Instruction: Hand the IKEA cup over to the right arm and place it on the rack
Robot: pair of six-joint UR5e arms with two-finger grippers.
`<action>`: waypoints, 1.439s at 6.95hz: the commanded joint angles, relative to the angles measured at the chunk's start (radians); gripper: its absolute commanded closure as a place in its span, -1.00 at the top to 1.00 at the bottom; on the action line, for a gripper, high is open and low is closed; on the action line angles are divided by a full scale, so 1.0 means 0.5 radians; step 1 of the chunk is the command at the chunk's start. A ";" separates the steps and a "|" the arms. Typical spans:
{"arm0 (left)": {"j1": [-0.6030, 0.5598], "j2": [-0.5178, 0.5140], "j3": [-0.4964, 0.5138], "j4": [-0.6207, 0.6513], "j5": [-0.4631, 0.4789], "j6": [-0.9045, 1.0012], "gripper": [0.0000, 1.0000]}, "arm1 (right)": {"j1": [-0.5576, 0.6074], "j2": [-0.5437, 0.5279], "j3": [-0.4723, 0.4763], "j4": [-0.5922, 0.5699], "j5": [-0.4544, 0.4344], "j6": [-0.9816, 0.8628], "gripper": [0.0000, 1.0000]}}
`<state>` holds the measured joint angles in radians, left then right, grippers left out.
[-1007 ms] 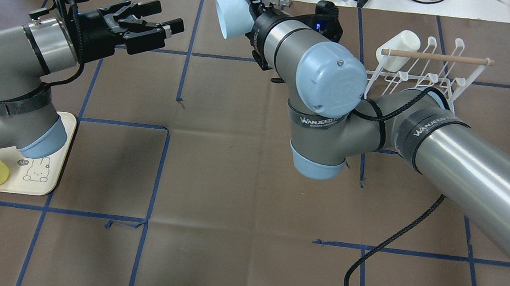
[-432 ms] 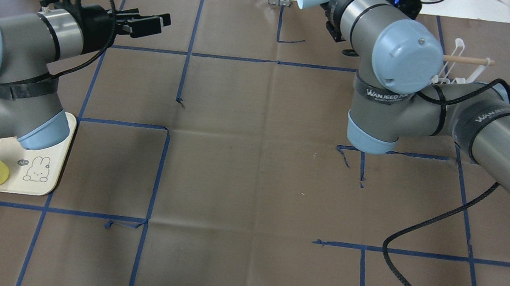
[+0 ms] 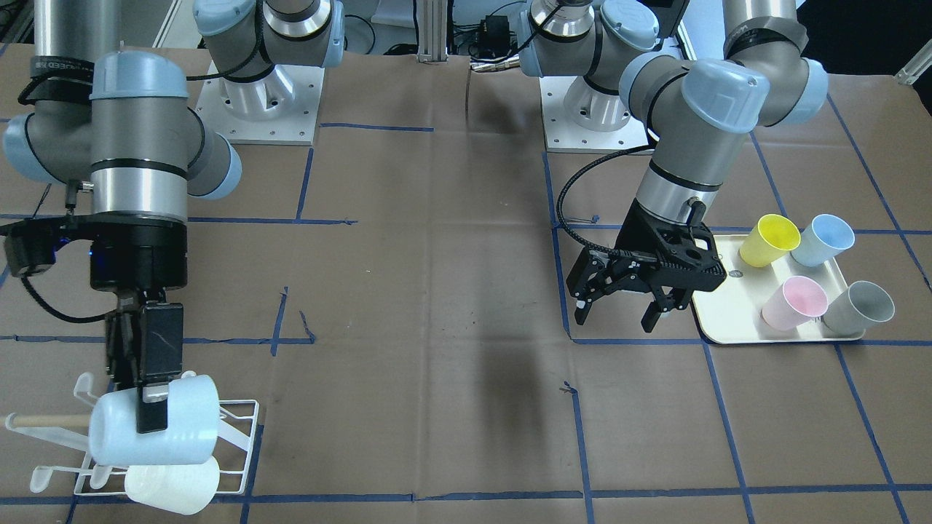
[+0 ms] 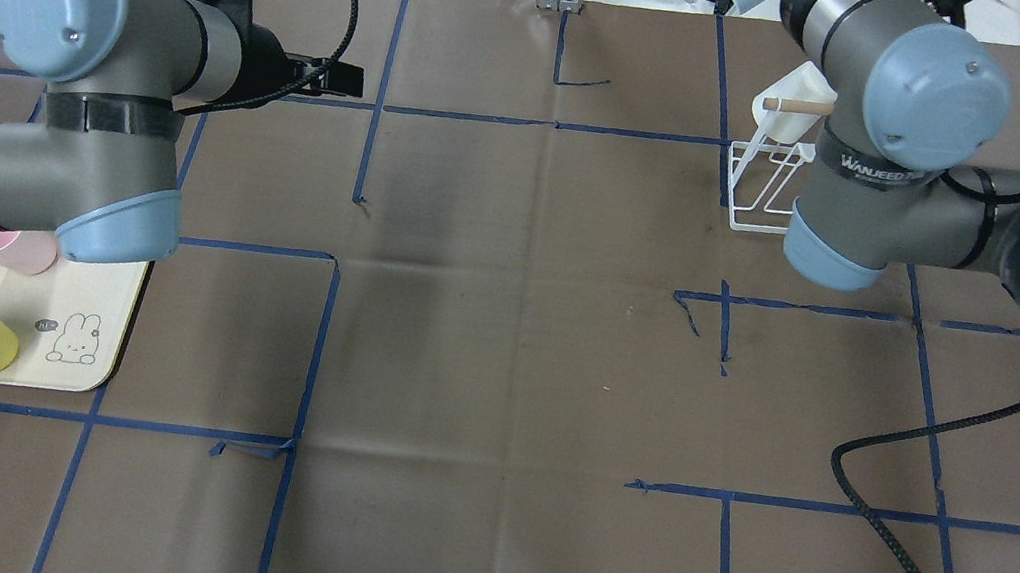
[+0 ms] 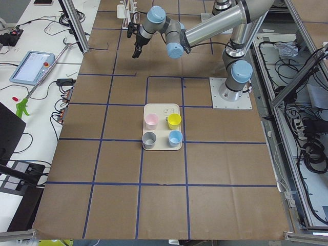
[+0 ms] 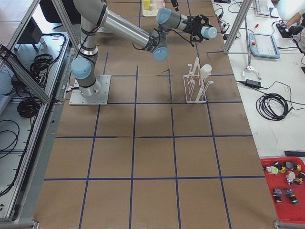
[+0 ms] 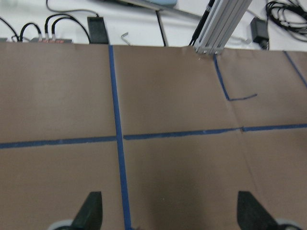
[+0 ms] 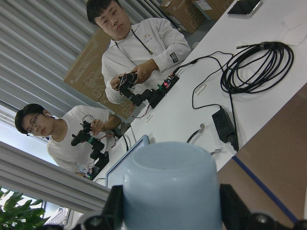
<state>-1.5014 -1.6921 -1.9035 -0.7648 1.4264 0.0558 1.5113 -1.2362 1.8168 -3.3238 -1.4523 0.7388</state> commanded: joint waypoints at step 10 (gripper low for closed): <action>-0.019 0.138 0.724 -1.606 0.258 -0.069 0.99 | -0.442 0.392 -0.011 -0.445 -0.022 -1.591 -0.77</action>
<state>-1.5110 -1.6187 -1.5411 -1.5867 1.5554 0.0240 1.2905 -1.0595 1.8066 -3.5159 -1.4618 -0.0557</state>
